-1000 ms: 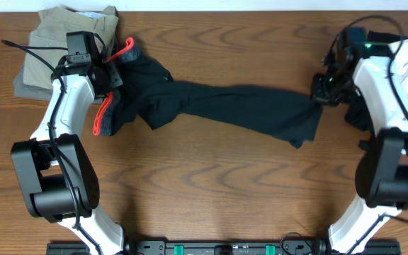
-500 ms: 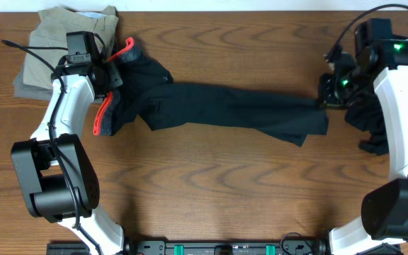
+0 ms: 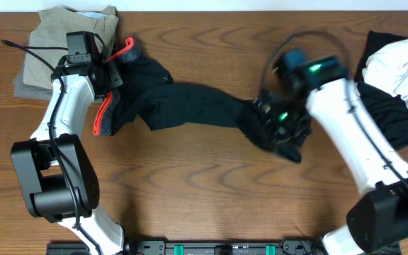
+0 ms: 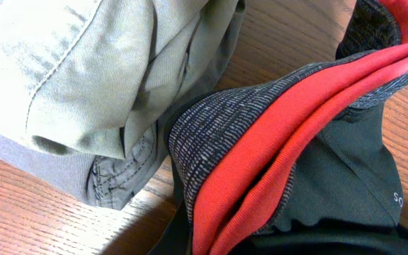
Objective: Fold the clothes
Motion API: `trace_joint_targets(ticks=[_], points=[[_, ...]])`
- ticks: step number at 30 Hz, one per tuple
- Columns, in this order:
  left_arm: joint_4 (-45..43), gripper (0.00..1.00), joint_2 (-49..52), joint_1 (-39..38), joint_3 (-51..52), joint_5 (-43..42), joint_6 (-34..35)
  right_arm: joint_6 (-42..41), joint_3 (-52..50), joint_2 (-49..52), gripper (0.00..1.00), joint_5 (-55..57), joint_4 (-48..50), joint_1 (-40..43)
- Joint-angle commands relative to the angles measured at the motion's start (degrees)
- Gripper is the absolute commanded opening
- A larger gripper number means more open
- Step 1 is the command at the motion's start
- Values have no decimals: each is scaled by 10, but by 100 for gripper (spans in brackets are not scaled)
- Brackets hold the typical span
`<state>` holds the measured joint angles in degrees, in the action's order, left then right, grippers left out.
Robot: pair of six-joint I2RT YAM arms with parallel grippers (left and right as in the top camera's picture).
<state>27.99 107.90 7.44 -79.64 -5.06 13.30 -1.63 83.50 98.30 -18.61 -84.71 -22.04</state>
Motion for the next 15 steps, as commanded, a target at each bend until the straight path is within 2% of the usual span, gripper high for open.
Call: trace_joint_targets(ticks=[1, 5, 11, 12, 13, 14, 15], points=[[-3, 6, 5, 10, -6, 13, 1, -54, -78, -11, 1, 0, 17, -44], [-3, 6, 5, 19, -6, 13, 1, -93, -140, -17, 1, -14, 49, -65], [-2, 6, 5, 25, -6, 13, 1, -106, -145, -62, 1, -26, 91, -56], [-2, 6, 5, 25, -6, 12, 1, -106, -144, -72, 9, -26, 101, -49], [-2, 6, 5, 24, -6, 12, 1, -106, -144, -82, 23, -26, 110, -41], [-2, 6, 5, 24, -6, 12, 2, -106, -142, -91, 48, -25, 118, -29], [-2, 6, 5, 24, -6, 12, 2, -106, -140, -97, 58, -22, 124, -17]])
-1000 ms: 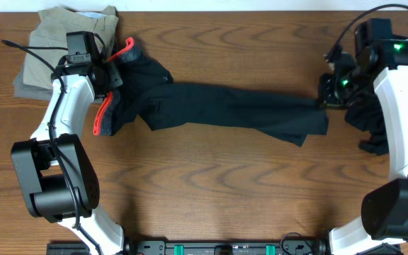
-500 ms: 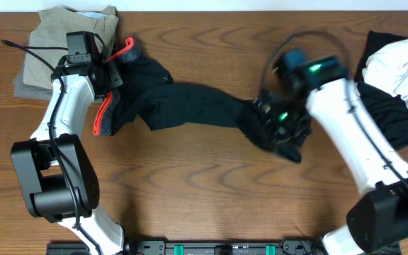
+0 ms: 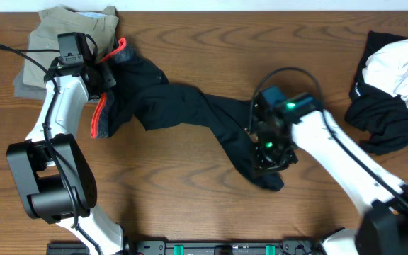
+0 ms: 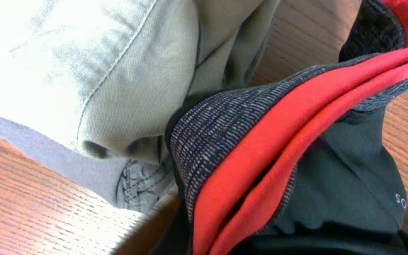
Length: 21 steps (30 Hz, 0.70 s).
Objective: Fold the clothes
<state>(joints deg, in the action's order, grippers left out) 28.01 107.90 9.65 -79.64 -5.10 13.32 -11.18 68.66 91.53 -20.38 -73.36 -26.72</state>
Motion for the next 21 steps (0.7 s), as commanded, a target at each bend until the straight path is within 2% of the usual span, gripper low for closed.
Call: trace_joint_targets(ticks=[1, 7, 9, 15, 21], points=[[-2, 6, 5, 2, -6, 11, 1, -10, 10, -35, 63, -2, 20, 45], [-3, 6, 5, 2, -6, 0, 1, -30, 9, -38, 62, 49, 125, 156], [-3, 6, 5, 2, -6, -2, 1, -30, 9, -29, 56, 70, 155, 184], [0, 6, 5, 2, -6, -2, 1, -62, 9, 29, 58, 199, 183, 217], [0, 6, 5, 2, -6, -2, 1, -85, 9, 87, 57, 249, 238, 231]])
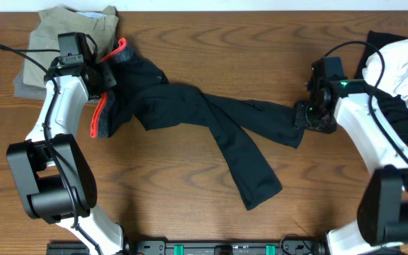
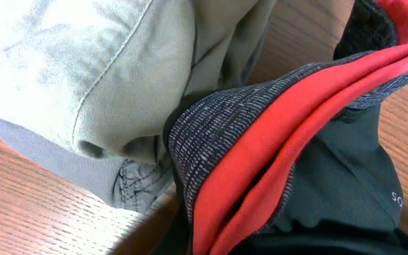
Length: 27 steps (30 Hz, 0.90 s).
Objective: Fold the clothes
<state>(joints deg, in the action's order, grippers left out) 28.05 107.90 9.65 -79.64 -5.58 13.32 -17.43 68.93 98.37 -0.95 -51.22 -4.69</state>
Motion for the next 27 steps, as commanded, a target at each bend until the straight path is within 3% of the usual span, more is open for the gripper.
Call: trace_joint_targets(ticks=[1, 9, 17, 21, 27], points=[[-1, 6, 5, 2, -6, 3, 1, -23, 6, 26, 56, 66, 30, 13], [-1, 6, 5, 2, -6, 3, 1, -18, 6, 94, 42, 86, 118, 22], [2, 6, 5, 2, -6, 3, 1, -18, 6, 139, 31, 54, 138, 22], [3, 6, 5, 2, -6, 3, 1, -18, 6, 149, 2, 54, 142, 22], [3, 6, 5, 2, -6, 3, 1, -5, 7, 152, 1, 54, 206, 34]])
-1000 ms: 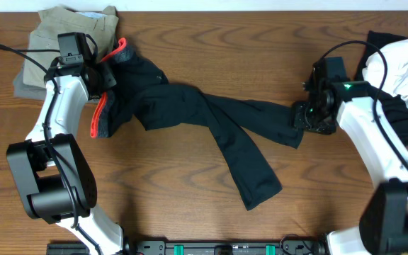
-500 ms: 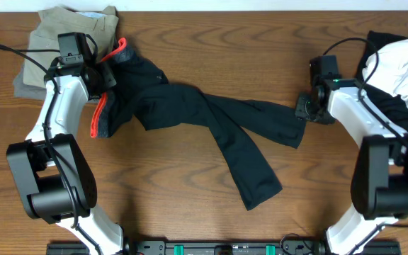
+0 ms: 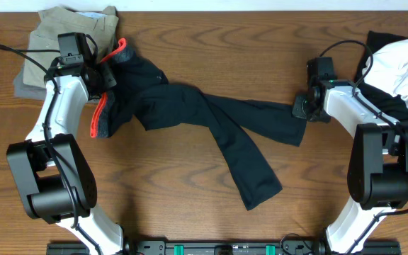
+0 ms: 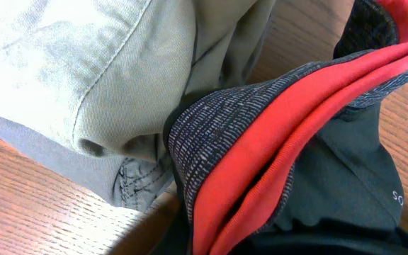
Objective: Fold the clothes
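Note:
Black pants [image 3: 183,106] with a red waistband [image 4: 261,156] lie stretched across the table. My left gripper [image 3: 108,71] is at the waistband end, shut on the band, which fills the bottom of the left wrist view; its fingers do not show. One leg runs right to my right gripper [image 3: 301,108], which sits on the cuff corner; whether its jaws are closed is hidden from above. The other leg [image 3: 250,173] lies flat toward the front.
A folded khaki garment [image 3: 48,35] lies at the back left, touching the waistband, and shows as pale cloth [image 4: 83,64] in the left wrist view. A heap of white and black clothes [image 3: 402,64] sits at the back right. Bare wooden table [image 3: 176,212] runs along the front.
My right gripper has shifted slightly up and left at the cuff, and the right arm is folded in closer. The pants and the left gripper look the same.
The pants were bunched in the middle with my right gripper on the leg ends and the left on the waistband. Then the right gripper was lower, with one leg laid toward the front. Then it was at the right with the other leg stretched out, where it remains.

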Motion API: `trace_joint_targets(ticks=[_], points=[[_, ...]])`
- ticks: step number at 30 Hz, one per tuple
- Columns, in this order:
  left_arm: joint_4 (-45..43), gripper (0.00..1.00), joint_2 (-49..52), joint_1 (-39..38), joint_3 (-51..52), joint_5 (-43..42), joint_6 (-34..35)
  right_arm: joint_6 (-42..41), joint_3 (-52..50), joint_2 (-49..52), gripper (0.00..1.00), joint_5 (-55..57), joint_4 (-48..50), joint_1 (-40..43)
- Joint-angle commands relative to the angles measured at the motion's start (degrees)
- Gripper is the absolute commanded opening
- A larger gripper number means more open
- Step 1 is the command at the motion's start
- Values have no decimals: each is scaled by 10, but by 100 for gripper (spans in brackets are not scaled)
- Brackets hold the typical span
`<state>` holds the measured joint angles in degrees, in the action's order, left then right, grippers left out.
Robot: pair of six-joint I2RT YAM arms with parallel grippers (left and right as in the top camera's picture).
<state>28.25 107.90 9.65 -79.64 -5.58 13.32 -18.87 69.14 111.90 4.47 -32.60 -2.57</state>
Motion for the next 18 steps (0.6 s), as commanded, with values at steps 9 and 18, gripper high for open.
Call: trace_joint_targets(ticks=[9, 18], points=[[-57, 6, 5, 1, -6, -29, 10, 57, 41, 16, 1, -66, 156, 109], [-131, 6, 5, -24, -6, -50, 35, 85, 80, 17, 1, -159, 280, 147]])
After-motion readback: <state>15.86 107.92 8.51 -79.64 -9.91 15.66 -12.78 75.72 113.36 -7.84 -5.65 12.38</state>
